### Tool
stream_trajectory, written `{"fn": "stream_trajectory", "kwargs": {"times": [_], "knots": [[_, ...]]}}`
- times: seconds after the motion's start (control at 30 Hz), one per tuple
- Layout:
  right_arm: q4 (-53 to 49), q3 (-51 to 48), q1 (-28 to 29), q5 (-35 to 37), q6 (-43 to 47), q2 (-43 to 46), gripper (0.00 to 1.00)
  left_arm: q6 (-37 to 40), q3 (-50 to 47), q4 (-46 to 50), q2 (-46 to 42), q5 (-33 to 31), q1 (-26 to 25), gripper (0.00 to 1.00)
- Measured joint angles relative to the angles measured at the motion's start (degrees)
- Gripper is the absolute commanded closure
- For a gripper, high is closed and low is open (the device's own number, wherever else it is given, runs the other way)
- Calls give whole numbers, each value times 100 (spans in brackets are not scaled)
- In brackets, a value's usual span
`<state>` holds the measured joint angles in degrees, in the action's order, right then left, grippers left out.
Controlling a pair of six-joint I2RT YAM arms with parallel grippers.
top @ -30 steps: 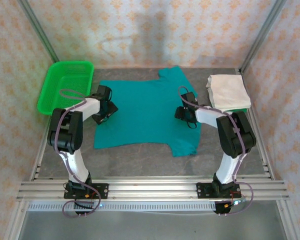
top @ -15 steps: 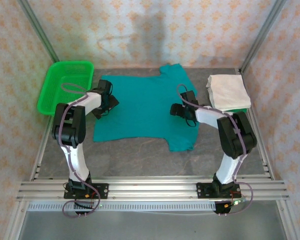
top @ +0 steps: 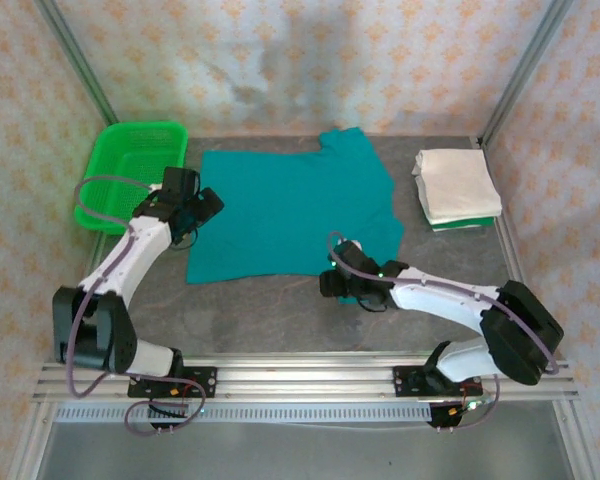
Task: Fold and stack the t-shirts
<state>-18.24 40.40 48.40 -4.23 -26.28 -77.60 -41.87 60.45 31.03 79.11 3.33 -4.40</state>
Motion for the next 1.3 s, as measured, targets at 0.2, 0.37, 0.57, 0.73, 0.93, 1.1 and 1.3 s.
{"fn": "stream_trajectory", "kwargs": {"times": [0.2, 0.37, 0.57, 0.73, 0.93, 1.1, 1.3], "knots": [[-114, -103, 107, -2, -326, -415, 49, 48, -361, 240, -562, -107, 0, 0], [26, 57, 175, -28, -398, -776, 49, 114, -487, 291, -575, -107, 0, 0], [186, 273, 474, -120, -511, -1036, 49, 146, -568, 319, -588, -120, 0, 0], [212, 439, 680, -348, -603, -1130, 41, 144, -629, 321, -588, -127, 0, 0], [35, 468, 710, -282, -741, -669, 9, 140, -772, 310, -621, -125, 2, 0], [-184, 404, 680, 225, -997, 549, 1, -57, -1239, 260, -868, -81, 52, 0], [-232, -389, 426, 649, -1250, 1982, 0, -647, -1987, 166, -1252, -81, 352, 0]]}}
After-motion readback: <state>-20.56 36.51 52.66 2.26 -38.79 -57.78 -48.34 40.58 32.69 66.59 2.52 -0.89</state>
